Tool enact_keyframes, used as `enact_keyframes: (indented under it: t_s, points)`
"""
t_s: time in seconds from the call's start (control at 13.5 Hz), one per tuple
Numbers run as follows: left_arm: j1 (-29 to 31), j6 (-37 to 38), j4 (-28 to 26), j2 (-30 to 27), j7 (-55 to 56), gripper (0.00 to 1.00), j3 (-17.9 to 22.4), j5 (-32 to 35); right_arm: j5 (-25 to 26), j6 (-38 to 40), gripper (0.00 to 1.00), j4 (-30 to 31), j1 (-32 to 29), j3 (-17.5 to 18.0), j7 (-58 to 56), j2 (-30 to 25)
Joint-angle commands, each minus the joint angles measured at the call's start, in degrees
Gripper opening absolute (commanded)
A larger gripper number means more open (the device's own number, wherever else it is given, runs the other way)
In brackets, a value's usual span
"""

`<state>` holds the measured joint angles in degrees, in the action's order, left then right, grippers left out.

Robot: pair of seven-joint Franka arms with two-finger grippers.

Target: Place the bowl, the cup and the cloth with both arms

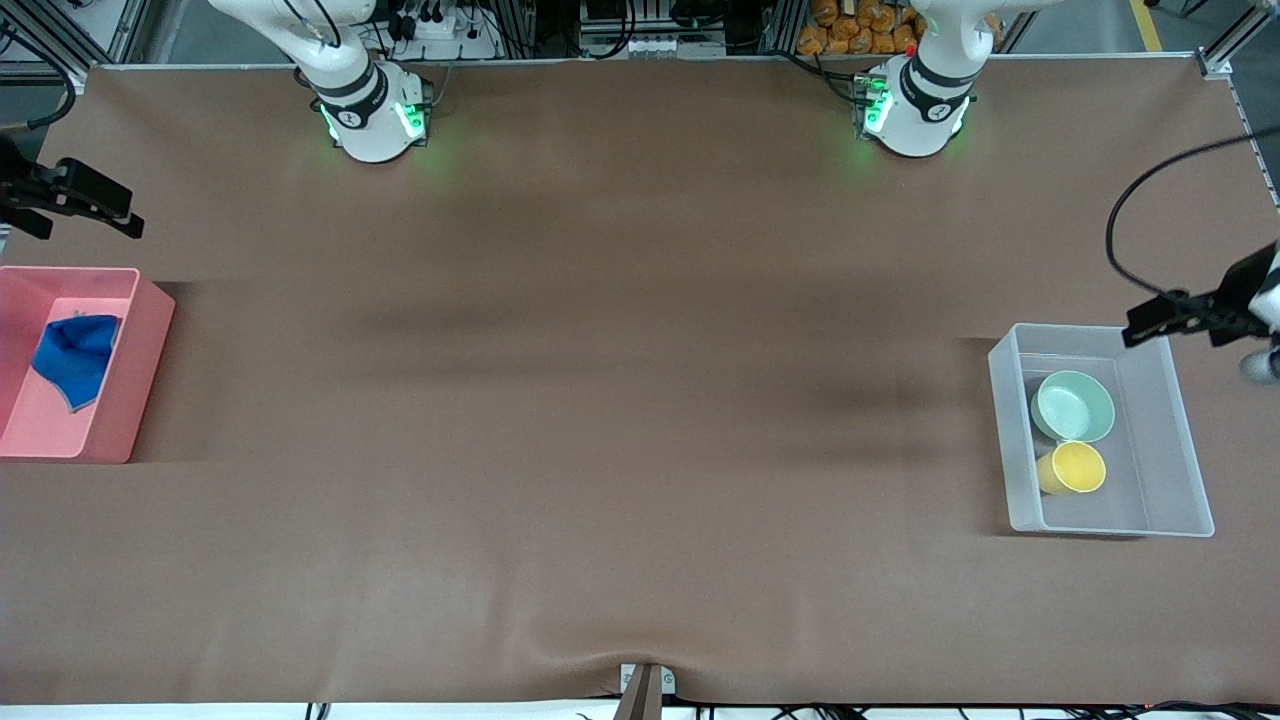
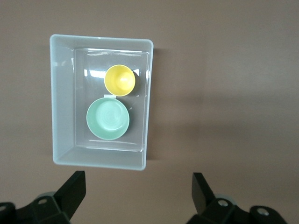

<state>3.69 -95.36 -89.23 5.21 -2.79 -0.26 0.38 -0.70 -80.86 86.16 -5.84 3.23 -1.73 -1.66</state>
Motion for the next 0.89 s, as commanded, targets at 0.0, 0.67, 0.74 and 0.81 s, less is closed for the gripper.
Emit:
enact_keyframes:
  t_s: [0.0,0.67,0.74,0.81]
  points:
    - [-0.70,4.55,-1.65,-6.87,-0.02,1.00,-0.17,-0.82,0.17,0.79,1.00,-0.12,-0.40,-0.41,-0.47,-0.36]
    - [-0.34,6.67,-1.65,-9.17,-2.77,1.00,-2.28,-2.31,-0.27,0.18,1.00,-0.12,-0.67,-1.65,-0.03,0.17]
    - [-0.43,6.59,-1.65,-8.99,1.87,1.00,-3.42,-0.48,-0.27,0.00,1.00,-0.21,-0.67,-1.65,-0.03,0.17]
    - [-0.26,6.59,-1.56,-8.99,2.61,1.00,-4.21,0.75,-0.27,0.09,1.00,-0.12,-0.84,-1.65,-0.03,0.17]
